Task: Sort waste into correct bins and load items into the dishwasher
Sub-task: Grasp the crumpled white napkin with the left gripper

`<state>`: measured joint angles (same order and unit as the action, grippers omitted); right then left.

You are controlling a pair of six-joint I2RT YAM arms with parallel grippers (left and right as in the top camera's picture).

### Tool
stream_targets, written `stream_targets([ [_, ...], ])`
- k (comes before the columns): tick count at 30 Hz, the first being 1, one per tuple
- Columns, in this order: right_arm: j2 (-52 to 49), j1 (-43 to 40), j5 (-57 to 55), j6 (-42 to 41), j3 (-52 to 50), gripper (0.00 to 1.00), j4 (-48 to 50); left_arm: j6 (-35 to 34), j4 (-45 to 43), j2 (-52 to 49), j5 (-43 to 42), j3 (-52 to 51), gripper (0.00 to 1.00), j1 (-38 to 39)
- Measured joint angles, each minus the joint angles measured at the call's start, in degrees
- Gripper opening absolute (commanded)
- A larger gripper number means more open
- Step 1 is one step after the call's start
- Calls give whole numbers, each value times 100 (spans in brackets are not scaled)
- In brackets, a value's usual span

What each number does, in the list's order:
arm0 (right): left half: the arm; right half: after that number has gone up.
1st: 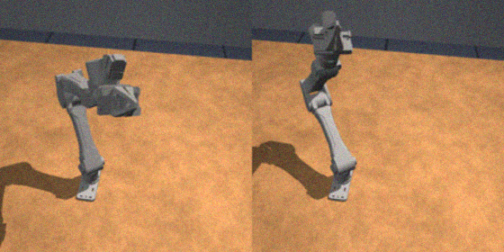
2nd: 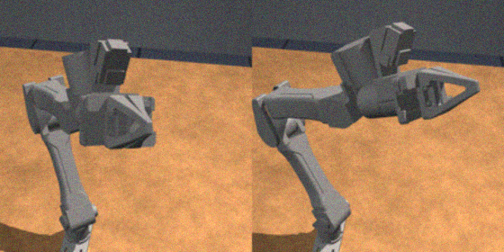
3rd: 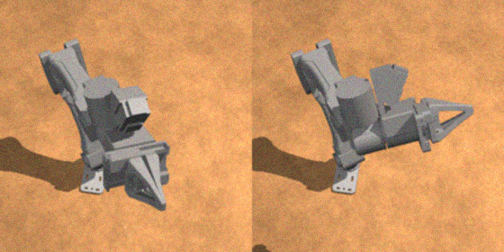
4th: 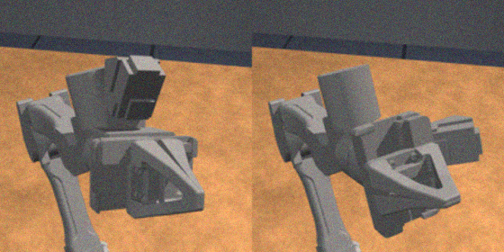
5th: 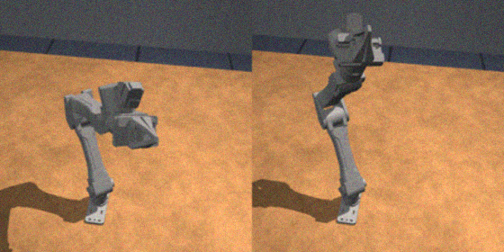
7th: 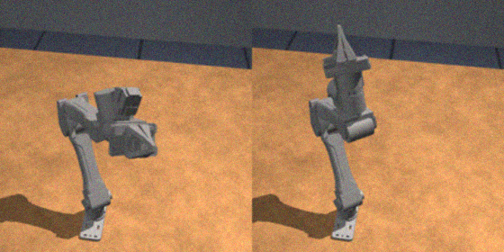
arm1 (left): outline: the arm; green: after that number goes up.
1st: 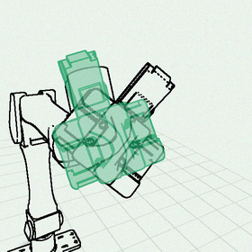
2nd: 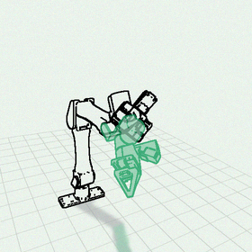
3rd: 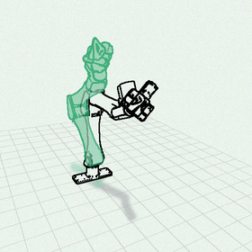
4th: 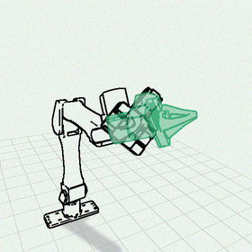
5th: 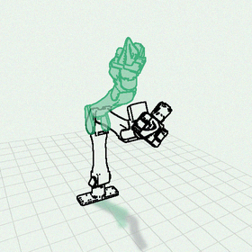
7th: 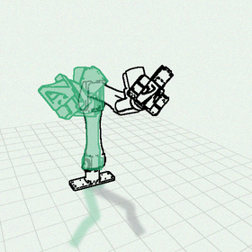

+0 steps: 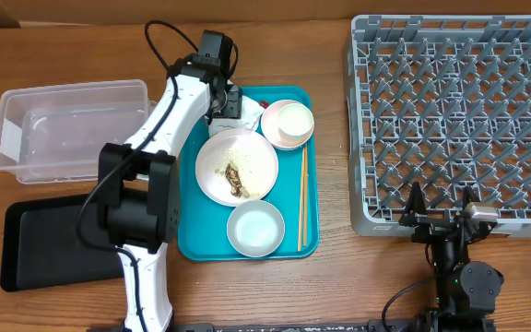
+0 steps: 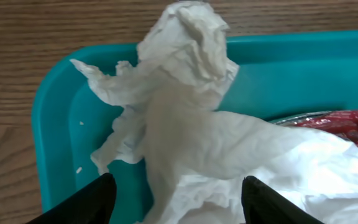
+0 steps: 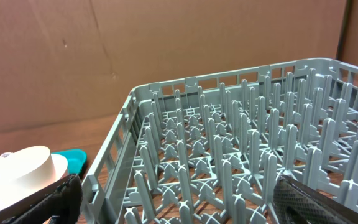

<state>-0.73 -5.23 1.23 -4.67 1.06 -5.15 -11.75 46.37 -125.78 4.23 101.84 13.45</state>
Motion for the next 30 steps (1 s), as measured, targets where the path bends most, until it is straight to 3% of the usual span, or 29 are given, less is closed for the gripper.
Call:
stream_targets([
  [11,0,0,0,2,0,100,-2,-2,-11,-144,-136,13,50,-146],
  [20,0,0,-2,4,0,100,-2,-24,11,-216,-535,15,7,-146],
  [30,0,2,0,4,0,100,0,-13,769,-179,-728,422,4,-146],
])
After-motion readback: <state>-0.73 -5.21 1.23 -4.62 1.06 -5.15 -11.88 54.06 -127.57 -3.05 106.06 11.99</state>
